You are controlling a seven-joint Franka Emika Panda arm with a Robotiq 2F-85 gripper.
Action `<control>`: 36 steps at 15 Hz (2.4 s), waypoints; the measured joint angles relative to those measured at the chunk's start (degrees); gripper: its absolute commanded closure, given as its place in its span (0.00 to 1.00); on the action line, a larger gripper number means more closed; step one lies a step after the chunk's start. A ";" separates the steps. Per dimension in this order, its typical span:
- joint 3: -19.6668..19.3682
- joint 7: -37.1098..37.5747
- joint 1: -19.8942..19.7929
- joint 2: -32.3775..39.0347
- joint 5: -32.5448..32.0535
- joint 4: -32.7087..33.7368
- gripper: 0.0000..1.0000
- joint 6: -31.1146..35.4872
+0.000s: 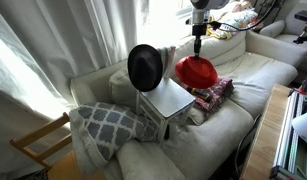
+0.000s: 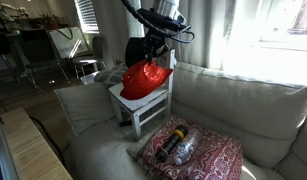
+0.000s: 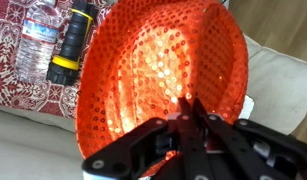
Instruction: Hang the hats on the backrest of the wooden chair
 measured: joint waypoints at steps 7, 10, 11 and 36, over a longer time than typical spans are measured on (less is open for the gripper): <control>-0.15 -0.22 0.10 0.03 0.19 0.27 0.99 0.00; -0.71 -3.69 -0.32 -0.32 0.49 2.09 0.99 -1.14; -1.04 -5.40 -0.55 -0.66 0.49 2.99 0.99 -2.40; -2.15 -30.46 -2.74 16.06 14.54 34.49 0.99 -13.78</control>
